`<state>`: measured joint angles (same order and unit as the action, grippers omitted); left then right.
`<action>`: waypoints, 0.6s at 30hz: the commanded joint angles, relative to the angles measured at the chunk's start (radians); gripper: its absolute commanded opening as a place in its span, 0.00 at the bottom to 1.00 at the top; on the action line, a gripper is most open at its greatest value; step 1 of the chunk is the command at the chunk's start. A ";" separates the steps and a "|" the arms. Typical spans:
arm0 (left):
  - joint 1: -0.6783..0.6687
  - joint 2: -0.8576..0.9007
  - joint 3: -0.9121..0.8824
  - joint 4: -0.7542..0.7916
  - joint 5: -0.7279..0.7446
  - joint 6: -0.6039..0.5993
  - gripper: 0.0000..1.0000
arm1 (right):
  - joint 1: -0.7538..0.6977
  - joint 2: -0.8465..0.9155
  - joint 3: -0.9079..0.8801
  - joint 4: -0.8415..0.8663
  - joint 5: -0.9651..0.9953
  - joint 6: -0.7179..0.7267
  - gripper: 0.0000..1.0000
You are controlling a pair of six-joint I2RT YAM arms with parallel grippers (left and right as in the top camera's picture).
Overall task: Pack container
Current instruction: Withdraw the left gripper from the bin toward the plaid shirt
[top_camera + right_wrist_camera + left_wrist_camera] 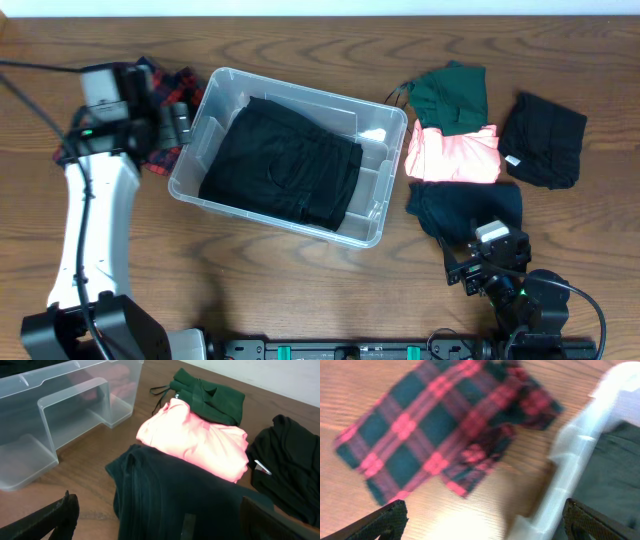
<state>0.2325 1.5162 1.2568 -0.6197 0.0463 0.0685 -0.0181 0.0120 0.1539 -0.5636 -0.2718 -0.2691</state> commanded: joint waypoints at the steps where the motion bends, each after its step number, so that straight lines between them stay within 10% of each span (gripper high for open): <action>1: 0.093 0.012 0.001 0.003 0.036 0.003 0.99 | -0.014 -0.006 -0.002 -0.001 0.003 0.011 0.99; 9: 0.396 0.119 0.001 0.001 0.158 -0.291 0.98 | -0.014 -0.006 -0.002 -0.001 0.003 0.011 0.99; 18: 0.577 0.325 0.001 0.109 0.544 -0.230 0.98 | -0.014 -0.006 -0.002 -0.001 0.003 0.011 0.99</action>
<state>0.7929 1.8114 1.2564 -0.5323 0.4168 -0.1833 -0.0181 0.0120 0.1539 -0.5636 -0.2714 -0.2691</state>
